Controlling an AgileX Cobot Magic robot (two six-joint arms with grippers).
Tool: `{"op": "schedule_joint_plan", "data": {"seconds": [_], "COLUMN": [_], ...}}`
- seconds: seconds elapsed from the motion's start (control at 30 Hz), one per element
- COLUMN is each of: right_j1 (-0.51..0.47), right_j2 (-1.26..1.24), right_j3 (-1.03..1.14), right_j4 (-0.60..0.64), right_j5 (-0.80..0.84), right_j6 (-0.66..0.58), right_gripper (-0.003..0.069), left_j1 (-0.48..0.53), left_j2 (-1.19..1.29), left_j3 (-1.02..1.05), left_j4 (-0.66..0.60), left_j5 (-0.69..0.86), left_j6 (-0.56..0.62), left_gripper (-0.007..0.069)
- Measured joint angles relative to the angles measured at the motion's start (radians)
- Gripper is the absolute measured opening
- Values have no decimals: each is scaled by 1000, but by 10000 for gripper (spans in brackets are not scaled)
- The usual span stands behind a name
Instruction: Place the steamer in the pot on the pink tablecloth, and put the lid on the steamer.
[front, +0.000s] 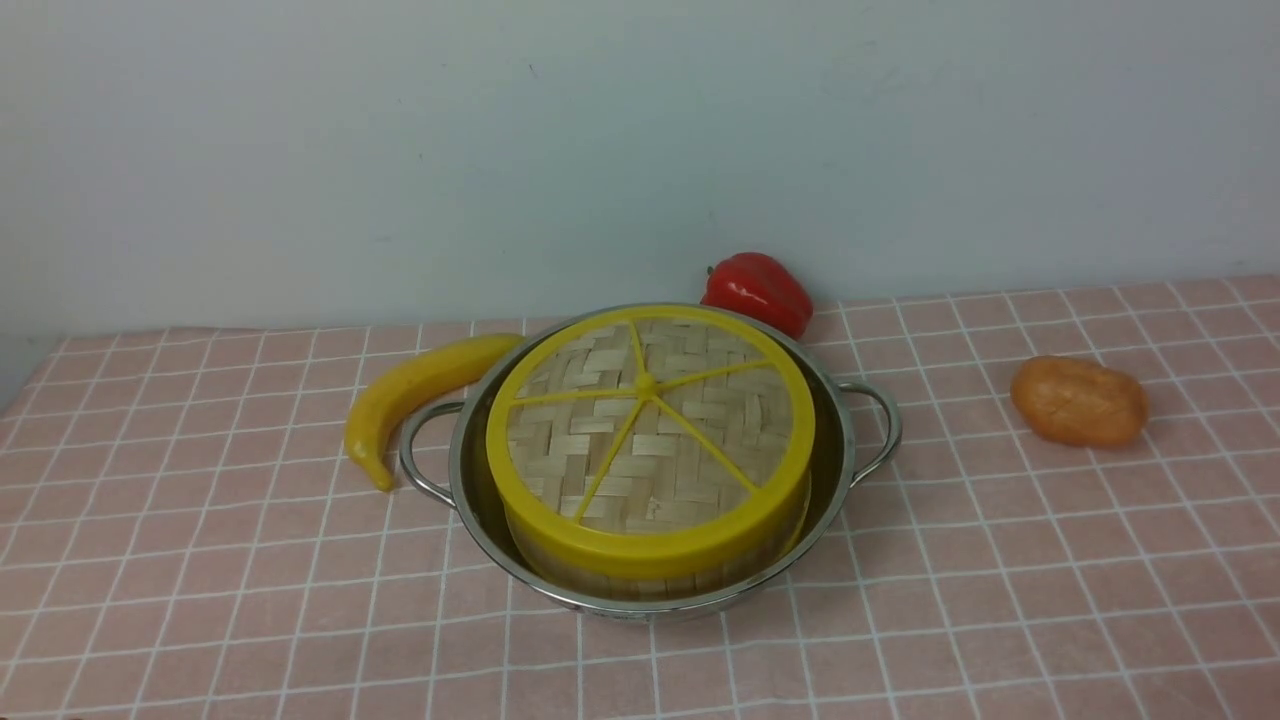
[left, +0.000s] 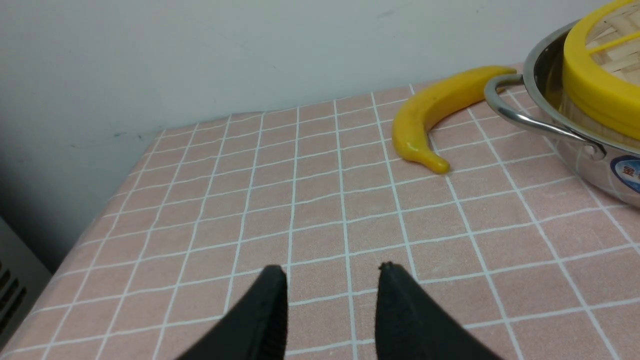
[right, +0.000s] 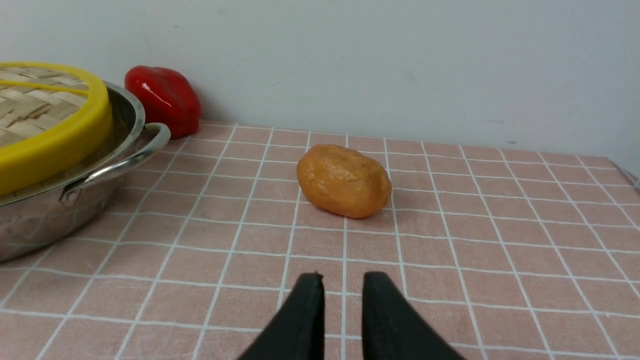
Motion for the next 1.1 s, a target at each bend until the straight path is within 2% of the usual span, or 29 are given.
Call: {"op": "schedule_joint_plan", "data": {"seconds": [1.1], "right_j1": [0], "right_j2": [0], "right_j3": [0], "right_j4": [0], "right_j5": [0], "right_j6": [6], "right_gripper": [209], "left_j1": [0], "left_j2": [0], "left_j3": [0], "left_j4": [0], "left_j5": [0], "left_j6": [0], "left_gripper": [243]}}
